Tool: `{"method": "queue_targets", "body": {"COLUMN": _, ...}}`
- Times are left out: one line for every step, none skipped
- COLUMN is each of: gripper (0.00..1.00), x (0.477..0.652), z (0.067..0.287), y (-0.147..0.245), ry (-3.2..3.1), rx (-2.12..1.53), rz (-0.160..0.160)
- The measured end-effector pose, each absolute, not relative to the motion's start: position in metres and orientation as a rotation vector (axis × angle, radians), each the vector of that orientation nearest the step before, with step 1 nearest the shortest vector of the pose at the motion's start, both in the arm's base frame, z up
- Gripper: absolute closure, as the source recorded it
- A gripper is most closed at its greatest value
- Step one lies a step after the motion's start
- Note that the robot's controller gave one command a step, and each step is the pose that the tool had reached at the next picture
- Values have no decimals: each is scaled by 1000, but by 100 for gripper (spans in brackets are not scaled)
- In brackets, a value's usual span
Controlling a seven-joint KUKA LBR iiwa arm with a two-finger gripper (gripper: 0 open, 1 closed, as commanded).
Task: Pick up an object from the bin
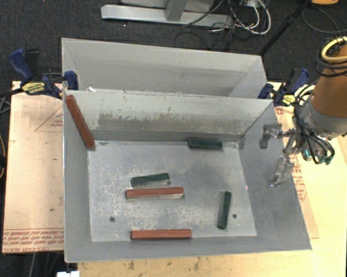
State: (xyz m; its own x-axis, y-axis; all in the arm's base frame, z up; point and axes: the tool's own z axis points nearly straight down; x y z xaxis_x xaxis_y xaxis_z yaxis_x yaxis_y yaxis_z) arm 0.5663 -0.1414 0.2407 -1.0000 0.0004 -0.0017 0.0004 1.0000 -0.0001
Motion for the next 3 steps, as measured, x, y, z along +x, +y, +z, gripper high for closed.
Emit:
{"method": "queue_targets", "body": {"gripper": 0, "x": 536, "z": 191, "y": -135, "ry": 3134, "rx": -8, "rz": -2}}
{"method": "queue_targets", "body": {"gripper": 0, "x": 520, "z": 157, "y": -142, "ry": 3145, "rx": 1, "rz": 3}}
{"method": "queue_targets", "body": {"gripper": 0, "x": 498, "z": 143, "y": -111, "ry": 3137, "rx": -84, "rz": -1}}
